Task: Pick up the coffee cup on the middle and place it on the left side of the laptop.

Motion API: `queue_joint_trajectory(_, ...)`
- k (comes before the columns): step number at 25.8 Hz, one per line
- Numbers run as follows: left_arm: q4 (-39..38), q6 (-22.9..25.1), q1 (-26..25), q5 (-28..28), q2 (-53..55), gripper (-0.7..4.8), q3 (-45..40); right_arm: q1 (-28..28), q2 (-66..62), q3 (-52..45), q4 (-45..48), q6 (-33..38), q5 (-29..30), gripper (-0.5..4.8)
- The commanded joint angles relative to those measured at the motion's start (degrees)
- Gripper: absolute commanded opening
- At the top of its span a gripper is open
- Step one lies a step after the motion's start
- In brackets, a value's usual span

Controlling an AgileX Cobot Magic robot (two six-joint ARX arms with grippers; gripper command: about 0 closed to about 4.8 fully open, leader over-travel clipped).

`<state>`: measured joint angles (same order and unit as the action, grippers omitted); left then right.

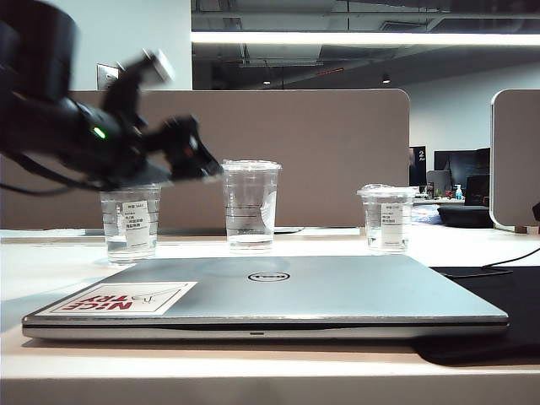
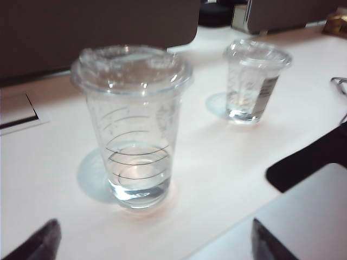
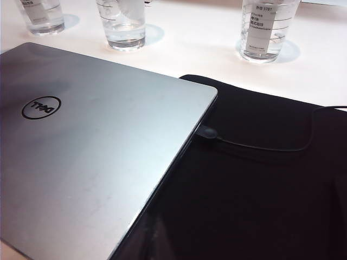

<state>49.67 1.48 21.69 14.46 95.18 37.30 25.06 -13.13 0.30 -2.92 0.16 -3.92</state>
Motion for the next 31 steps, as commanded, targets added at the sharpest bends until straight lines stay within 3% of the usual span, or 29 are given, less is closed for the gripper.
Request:
queue_joint_trajectory(1,3.78,0.04,-0.02,2.36,7.96,4.79,5.35,-0.02,0.07,-0.22,1.03,0.0,-0.02,-0.05)
queue_joint_trajectory(4,10.99,-0.09,-0.07,1.77,19.32,4.79,11.45,-0.04,-0.02,-0.22,1.05,0.0,-0.02,-0.05)
queue_joint_trajectory(6,11.45,-0.44,-0.07,1.73,25.0,4.79,15.69,-0.04,-0.81,-0.22,1.03,0.0,-0.02,-0.05)
queue_joint_trajectory(12,19.93,-1.33,-0.04,2.03,33.86,4.79,22.43,-0.07,-2.56,-0.22,0.98,-0.02,-0.04,-0.05)
queue_joint_trajectory(20,18.84,-1.27,-0.04,2.47,38.12,4.79,29.51,-0.09,-4.59,-0.22,1.03,0.0,-0.02,-0.05)
queue_joint_trajectory(31,6.14,0.37,-0.04,7.43,39.65,4.79,38.95,-0.07,-4.59,-0.22,1.03,-0.02,-0.02,-0.05)
